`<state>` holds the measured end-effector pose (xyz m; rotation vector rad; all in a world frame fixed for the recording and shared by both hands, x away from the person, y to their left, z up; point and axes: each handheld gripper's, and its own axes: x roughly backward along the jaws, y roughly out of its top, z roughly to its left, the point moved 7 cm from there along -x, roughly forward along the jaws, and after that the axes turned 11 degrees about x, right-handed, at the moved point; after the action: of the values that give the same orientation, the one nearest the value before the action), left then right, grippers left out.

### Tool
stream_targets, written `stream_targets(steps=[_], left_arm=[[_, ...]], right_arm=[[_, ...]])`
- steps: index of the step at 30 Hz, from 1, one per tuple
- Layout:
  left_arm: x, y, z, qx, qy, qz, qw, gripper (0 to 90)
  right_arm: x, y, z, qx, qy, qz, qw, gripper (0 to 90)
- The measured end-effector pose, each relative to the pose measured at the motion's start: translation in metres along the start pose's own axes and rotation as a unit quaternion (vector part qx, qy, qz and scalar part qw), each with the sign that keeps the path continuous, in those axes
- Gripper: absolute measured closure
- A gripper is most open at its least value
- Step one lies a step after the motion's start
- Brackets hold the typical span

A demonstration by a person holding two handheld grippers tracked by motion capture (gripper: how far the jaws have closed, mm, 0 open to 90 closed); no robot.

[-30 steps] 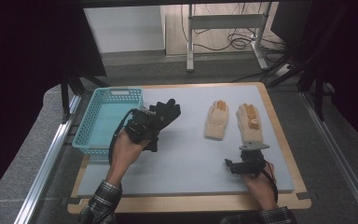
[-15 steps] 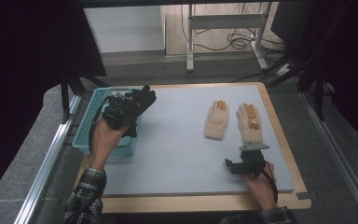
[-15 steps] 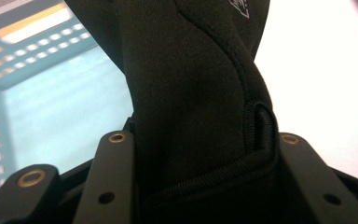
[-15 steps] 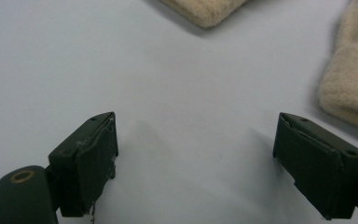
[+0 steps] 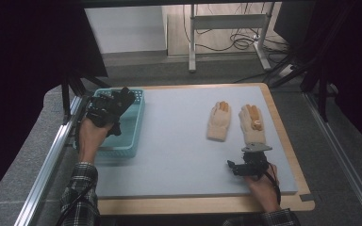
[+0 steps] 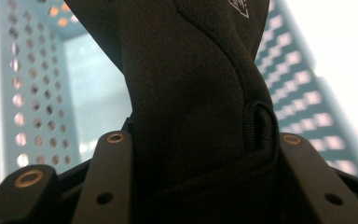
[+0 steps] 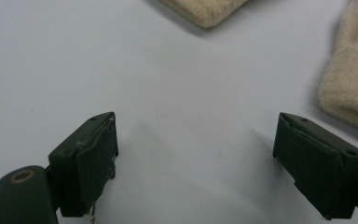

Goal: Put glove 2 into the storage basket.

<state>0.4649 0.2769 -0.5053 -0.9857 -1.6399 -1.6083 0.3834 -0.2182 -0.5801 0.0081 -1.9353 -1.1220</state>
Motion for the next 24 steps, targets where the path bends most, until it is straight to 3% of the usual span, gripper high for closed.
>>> stream_targets(steps=[3, 7, 12, 13, 14, 17, 22, 23, 24], left_arm=[[-0.018, -0.006, 0.016, 0.013, 0.016, 0.026, 0.9994, 57.9], [-0.031, -0.008, 0.027, 0.033, 0.015, 0.044, 0.9984, 57.7], [-0.046, -0.007, 0.039, 0.048, 0.035, 0.066, 0.9960, 56.9], [-0.051, -0.008, 0.043, 0.047, 0.054, 0.083, 0.9940, 56.3], [-0.051, -0.008, 0.043, 0.047, 0.054, 0.083, 0.9940, 56.0], [-0.057, -0.009, 0.048, 0.036, 0.090, 0.100, 0.9903, 55.7], [-0.062, -0.013, 0.054, 0.032, 0.112, 0.113, 0.9868, 53.8], [-0.063, -0.014, 0.055, 0.031, 0.112, 0.115, 0.9865, 52.0], [-0.063, -0.014, 0.056, 0.029, 0.111, 0.113, 0.9869, 44.7]], right_arm=[[0.000, 0.000, 0.000, -0.001, 0.001, 0.000, 1.0000, 13.5], [0.000, 0.000, 0.000, -0.001, 0.001, 0.000, 1.0000, 13.6], [0.000, 0.000, 0.000, -0.001, 0.001, 0.000, 1.0000, 13.6], [0.000, 0.000, 0.000, -0.001, 0.001, 0.000, 1.0000, 13.6], [0.000, 0.000, 0.000, -0.001, 0.001, 0.000, 1.0000, 13.6], [0.000, 0.000, 0.000, -0.001, 0.001, 0.000, 1.0000, 13.6], [0.000, 0.000, 0.000, -0.001, 0.001, 0.000, 1.0000, 13.6], [0.000, 0.000, 0.000, -0.001, 0.001, 0.000, 1.0000, 13.5], [0.000, 0.000, 0.000, -0.001, 0.001, 0.000, 1.0000, 13.6]])
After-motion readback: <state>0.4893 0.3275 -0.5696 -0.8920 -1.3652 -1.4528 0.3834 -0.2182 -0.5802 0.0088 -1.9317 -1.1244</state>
